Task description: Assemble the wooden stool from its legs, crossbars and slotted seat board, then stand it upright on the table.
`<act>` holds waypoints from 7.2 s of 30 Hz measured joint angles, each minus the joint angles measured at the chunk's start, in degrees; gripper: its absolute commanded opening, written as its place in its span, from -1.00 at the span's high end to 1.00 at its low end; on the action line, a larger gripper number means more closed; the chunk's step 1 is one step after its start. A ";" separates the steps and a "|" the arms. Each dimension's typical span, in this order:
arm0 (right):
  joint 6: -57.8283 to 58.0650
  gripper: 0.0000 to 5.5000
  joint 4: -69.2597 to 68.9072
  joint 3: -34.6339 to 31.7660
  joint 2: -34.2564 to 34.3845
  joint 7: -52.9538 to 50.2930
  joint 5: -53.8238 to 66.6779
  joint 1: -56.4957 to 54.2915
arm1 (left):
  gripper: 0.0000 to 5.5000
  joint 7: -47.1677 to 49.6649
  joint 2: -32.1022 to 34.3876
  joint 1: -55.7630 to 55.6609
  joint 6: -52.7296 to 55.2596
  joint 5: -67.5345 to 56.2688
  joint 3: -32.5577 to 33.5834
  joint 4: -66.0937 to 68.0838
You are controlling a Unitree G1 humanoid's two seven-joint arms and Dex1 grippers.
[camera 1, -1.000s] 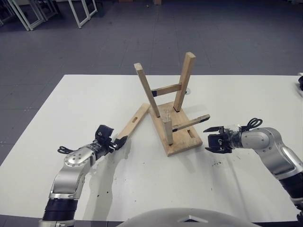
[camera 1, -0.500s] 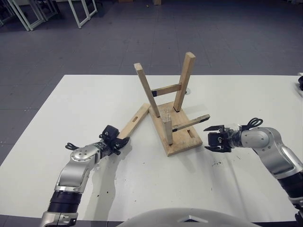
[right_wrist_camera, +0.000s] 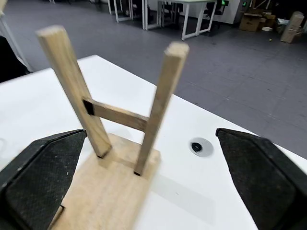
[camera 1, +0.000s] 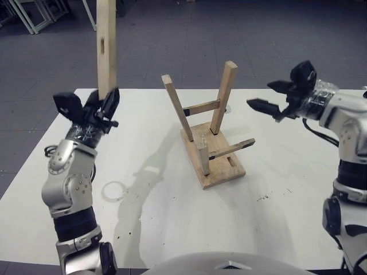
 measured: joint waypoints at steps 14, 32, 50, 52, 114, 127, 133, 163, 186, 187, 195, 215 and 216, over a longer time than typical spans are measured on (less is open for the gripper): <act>29.40 -0.81 0.25 -16.96 20.41 -9.98 33.40 -14.68 | 0.25 -10.51 12.31 -4.20 24.87 -34.97 -9.07 -13.80; 25.62 0.25 0.08 -8.48 14.30 -10.82 44.27 -15.01 | 0.26 -11.01 16.74 -3.42 25.37 -43.26 -9.38 -12.80; 0.26 0.25 5.73 0.22 -5.35 -8.40 25.69 -4.00 | -0.04 -4.64 16.32 7.13 9.94 -12.88 -11.33 -5.65; -3.54 0.25 6.12 3.66 -10.13 -3.91 21.86 -1.32 | -0.04 -1.39 16.33 8.78 7.82 -2.17 -16.90 -2.81; -47.50 0.26 0.21 26.22 -1.03 2.04 3.76 31.40 | -0.04 0.36 7.42 10.03 3.13 18.86 -15.91 1.78; -66.01 0.26 7.81 30.07 -0.20 -0.73 3.49 32.41 | -0.04 0.05 6.93 9.51 0.76 16.51 -12.24 -0.86; -60.96 0.26 5.79 30.23 -1.23 -1.16 3.47 31.13 | -0.26 -7.88 18.43 -12.76 1.61 1.80 -0.57 -1.19; -52.68 0.26 2.27 31.74 -1.93 -4.79 0.83 28.28 | 0.37 -48.51 17.74 -29.81 1.66 27.57 -55.78 6.58; -55.66 0.26 3.02 33.02 -2.14 -4.73 0.44 28.54 | 0.61 -51.62 16.72 -30.18 0.54 28.86 -53.95 8.96; -55.77 0.26 3.01 33.07 -2.14 -4.74 0.44 28.57 | 0.61 -51.92 16.72 -30.32 0.45 28.87 -53.96 9.15; -56.97 0.26 2.47 34.59 -2.40 -4.35 -1.34 28.30 | 0.83 -61.08 17.77 -37.39 -8.14 35.28 -60.44 11.12; -59.89 0.25 3.92 35.23 -2.47 -2.87 -1.20 28.79 | 0.84 -61.53 17.14 -36.05 -6.89 32.46 -57.31 14.07; -60.84 0.25 4.41 35.21 -2.47 -2.50 -1.17 28.78 | 0.84 -61.53 17.14 -36.03 -6.91 32.44 -57.30 13.97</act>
